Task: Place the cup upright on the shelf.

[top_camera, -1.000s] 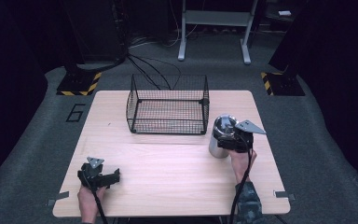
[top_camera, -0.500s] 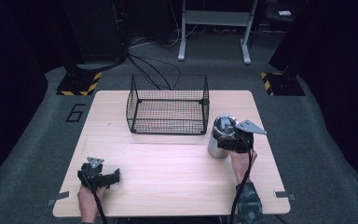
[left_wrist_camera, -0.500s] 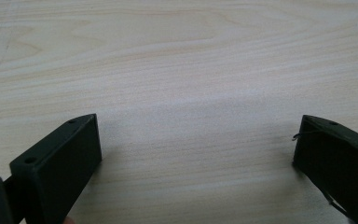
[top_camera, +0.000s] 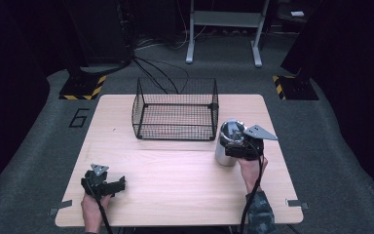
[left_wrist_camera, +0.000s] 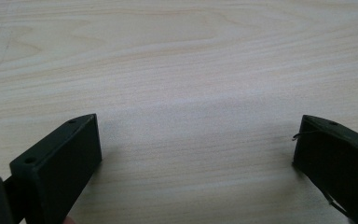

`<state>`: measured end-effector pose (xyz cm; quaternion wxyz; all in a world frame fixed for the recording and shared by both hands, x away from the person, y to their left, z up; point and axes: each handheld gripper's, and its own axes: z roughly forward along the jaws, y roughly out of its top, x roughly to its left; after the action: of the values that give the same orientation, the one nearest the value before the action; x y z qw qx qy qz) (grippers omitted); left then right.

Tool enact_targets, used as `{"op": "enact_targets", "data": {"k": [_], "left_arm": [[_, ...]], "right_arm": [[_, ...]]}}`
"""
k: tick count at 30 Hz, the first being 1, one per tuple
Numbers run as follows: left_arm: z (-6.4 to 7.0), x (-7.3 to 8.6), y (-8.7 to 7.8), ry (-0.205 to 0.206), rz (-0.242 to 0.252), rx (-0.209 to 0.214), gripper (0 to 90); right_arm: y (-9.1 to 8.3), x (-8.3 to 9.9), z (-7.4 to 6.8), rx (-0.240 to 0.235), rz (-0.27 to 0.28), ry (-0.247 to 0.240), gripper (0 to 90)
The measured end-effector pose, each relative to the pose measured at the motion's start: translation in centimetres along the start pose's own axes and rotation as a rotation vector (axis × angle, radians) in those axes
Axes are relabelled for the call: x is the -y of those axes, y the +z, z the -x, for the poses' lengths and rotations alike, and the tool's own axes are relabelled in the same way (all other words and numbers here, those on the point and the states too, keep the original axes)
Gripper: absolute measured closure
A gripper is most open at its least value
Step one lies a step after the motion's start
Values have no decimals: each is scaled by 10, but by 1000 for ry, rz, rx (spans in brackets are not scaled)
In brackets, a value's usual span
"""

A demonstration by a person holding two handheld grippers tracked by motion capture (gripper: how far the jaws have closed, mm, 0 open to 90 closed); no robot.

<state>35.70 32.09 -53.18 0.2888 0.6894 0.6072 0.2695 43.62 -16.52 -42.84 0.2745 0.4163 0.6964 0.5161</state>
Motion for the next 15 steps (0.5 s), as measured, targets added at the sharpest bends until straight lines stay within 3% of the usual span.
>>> {"op": "enact_targets", "data": {"k": [15], "left_arm": [[0,0,0,1,0,-2,6]], "right_arm": [[2,-6,-17,-51,1,-14,25]]}}
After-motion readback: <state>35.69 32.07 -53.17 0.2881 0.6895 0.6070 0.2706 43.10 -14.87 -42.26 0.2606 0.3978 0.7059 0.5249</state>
